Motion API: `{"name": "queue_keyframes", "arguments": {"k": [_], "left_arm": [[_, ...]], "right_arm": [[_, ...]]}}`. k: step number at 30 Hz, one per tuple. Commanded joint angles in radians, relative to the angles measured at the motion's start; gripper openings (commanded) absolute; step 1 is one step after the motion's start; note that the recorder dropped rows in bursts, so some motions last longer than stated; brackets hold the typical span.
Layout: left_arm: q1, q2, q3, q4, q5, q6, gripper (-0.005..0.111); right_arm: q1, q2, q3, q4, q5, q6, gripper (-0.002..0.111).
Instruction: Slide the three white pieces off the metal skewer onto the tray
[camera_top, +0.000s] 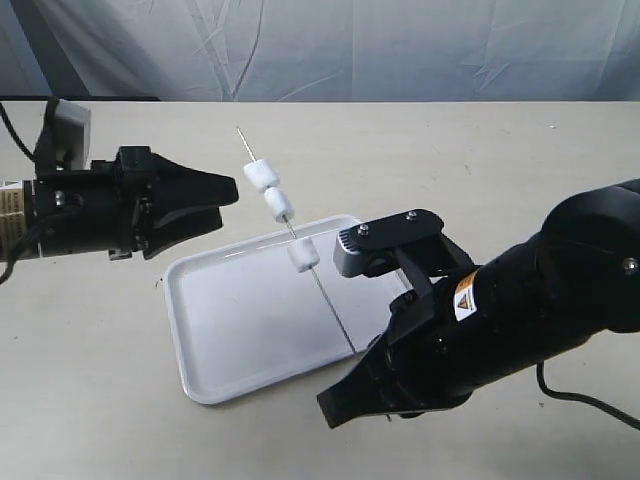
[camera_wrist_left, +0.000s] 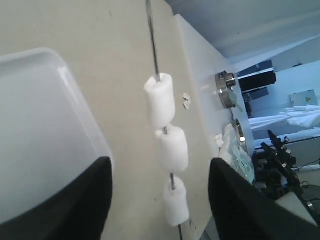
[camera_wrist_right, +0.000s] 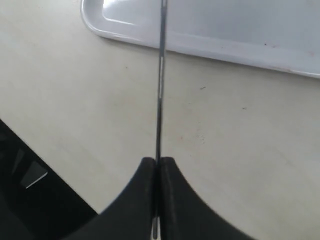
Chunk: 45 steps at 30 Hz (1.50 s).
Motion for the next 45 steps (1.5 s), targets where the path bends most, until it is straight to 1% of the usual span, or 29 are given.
{"name": "queue_keyframes", "arguments": {"k": [1, 3, 7, 12, 18, 28, 31, 38, 42, 45], "left_arm": [[-0.083, 0.014, -0.005, -0.185, 0.024, 0.100, 0.055], [-0.099, 0.019, -0.007, -0.217, 0.037, 0.128, 0.055], [-0.107, 0.039, -0.025, -0.219, 0.035, 0.130, 0.055], [-0.107, 0.066, -0.031, -0.223, 0.016, 0.130, 0.055], [-0.107, 0.070, -0.031, -0.201, 0.012, 0.130, 0.055], [-0.107, 0.070, -0.031, -0.210, -0.051, 0.161, 0.055], [-0.089, 0.070, -0.031, -0.188, -0.062, 0.161, 0.055], [-0.010, 0.070, -0.031, -0.122, -0.137, 0.136, 0.055], [-0.006, 0.070, -0.031, -0.106, -0.133, 0.129, 0.055], [-0.008, 0.070, -0.031, -0.127, -0.133, 0.132, 0.055]], "right_arm": [[-0.003, -0.019, 0.007, 0.004, 0.016, -0.011, -0.001], [-0.002, -0.019, 0.007, 0.013, 0.017, -0.015, -0.001], [0.021, -0.019, 0.007, 0.038, 0.013, -0.033, -0.001], [0.044, -0.019, 0.007, 0.038, 0.004, -0.033, -0.001], [0.044, -0.019, 0.007, 0.038, -0.008, -0.033, -0.001], [0.044, -0.019, 0.007, 0.036, -0.033, 0.005, -0.001], [0.044, -0.019, 0.007, 0.036, -0.041, 0.019, -0.001], [0.044, -0.019, 0.007, 0.036, -0.064, 0.032, -0.001], [0.044, -0.019, 0.007, 0.036, -0.064, 0.039, -0.001], [0.044, -0.019, 0.007, 0.044, -0.064, 0.044, -0.001]]}}
